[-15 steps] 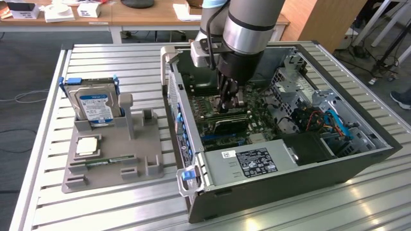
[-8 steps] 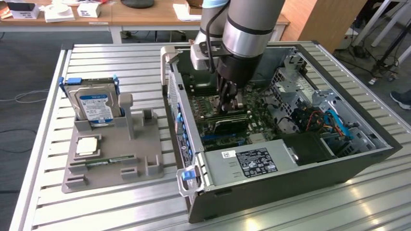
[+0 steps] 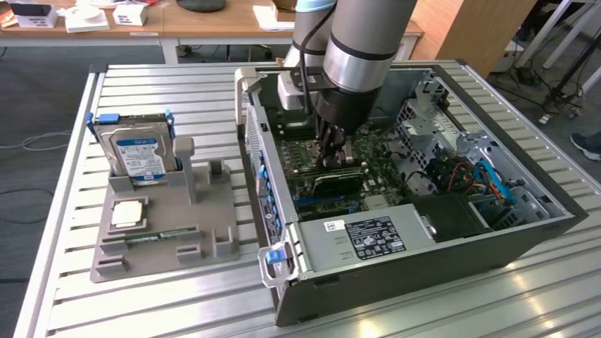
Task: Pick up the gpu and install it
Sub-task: 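Press down on the gpu until it lock into place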
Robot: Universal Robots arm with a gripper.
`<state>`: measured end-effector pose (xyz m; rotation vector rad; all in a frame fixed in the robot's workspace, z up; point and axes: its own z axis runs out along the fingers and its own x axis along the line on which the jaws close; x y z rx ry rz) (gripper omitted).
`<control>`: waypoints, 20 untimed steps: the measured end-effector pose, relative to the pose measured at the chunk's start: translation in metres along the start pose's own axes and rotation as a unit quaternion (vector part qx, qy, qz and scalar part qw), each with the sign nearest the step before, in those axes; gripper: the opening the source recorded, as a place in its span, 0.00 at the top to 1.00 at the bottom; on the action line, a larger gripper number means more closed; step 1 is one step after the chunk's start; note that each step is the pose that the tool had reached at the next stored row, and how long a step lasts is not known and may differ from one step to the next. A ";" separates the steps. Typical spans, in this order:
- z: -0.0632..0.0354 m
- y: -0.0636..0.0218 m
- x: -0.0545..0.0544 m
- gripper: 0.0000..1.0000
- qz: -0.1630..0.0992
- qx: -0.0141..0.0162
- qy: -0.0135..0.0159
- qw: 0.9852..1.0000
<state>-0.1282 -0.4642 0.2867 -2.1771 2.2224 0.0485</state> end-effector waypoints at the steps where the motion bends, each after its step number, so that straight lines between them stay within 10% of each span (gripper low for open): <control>1: 0.0000 0.0000 0.000 0.89 0.000 0.000 0.000 1.000; 20: 0.0118 0.0025 -0.002 0.89 0.000 0.000 0.000 1.000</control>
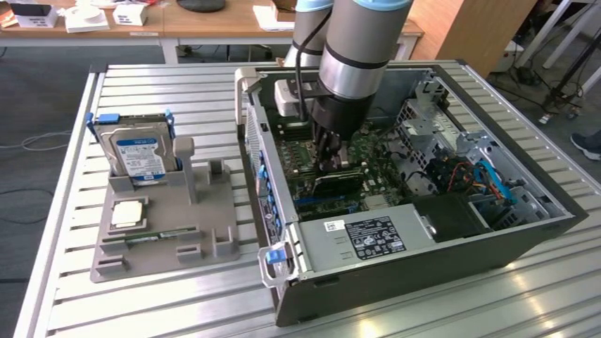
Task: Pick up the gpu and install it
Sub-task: 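Press down on the gpu until it lock into place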
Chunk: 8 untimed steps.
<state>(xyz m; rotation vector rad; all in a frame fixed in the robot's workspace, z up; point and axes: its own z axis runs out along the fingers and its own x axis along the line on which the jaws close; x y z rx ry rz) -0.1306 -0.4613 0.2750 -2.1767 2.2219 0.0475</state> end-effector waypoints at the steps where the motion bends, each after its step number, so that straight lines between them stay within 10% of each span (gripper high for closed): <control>1: 0.0003 0.0009 0.000 0.89 0.000 0.000 0.000 1.000; 8: 0.0012 0.0104 -0.001 0.89 0.000 0.000 0.000 1.000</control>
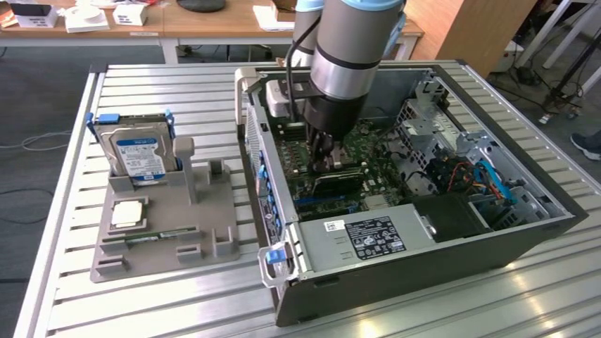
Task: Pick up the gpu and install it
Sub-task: 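Press down on the gpu until it lock into place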
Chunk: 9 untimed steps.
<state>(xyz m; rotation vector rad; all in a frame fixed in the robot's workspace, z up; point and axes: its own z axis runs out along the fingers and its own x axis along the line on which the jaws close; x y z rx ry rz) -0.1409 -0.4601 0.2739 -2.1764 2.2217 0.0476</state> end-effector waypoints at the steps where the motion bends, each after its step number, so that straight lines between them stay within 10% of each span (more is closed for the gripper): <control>1: 0.0002 0.0010 0.000 0.89 0.000 0.000 0.000 1.000; 9: 0.0037 0.0037 -0.001 0.89 0.000 0.000 0.000 1.000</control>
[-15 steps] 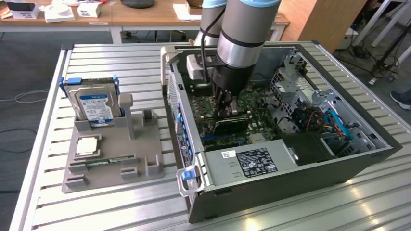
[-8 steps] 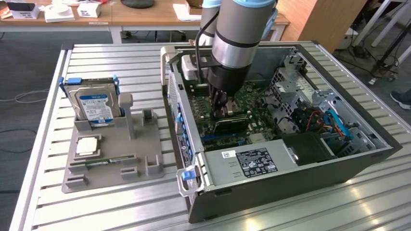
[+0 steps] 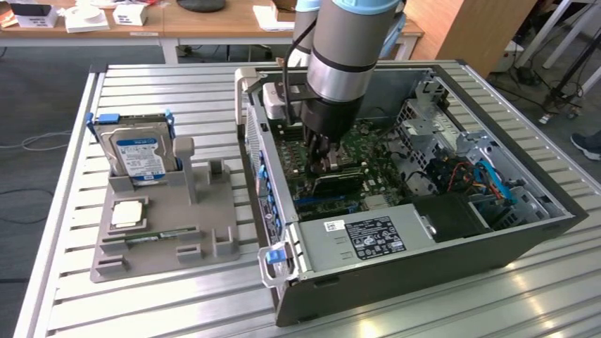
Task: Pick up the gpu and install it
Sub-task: 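Press down on the gpu until it lock into place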
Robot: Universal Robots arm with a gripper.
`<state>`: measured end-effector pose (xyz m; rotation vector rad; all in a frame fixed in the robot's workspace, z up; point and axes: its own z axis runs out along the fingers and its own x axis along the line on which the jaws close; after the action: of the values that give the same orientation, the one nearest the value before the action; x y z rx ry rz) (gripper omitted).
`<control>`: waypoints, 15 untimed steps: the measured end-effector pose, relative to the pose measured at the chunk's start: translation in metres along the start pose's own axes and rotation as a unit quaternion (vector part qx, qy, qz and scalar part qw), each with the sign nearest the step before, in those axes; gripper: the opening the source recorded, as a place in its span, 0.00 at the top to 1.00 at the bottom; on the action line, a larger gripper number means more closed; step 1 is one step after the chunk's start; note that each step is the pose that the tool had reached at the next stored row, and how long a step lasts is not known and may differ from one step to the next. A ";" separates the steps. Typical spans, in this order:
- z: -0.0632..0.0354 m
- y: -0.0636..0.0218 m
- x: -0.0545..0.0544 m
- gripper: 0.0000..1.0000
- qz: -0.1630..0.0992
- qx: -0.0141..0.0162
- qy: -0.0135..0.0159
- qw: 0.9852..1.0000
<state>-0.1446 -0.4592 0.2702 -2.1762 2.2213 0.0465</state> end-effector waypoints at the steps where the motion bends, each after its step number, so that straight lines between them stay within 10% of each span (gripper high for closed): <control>1: 0.0000 0.0000 0.000 0.89 0.000 0.000 0.000 1.000; 15: 0.0013 0.0000 -0.002 0.89 0.000 0.000 0.000 1.000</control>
<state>-0.1445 -0.4571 0.2690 -2.1760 2.2212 0.0465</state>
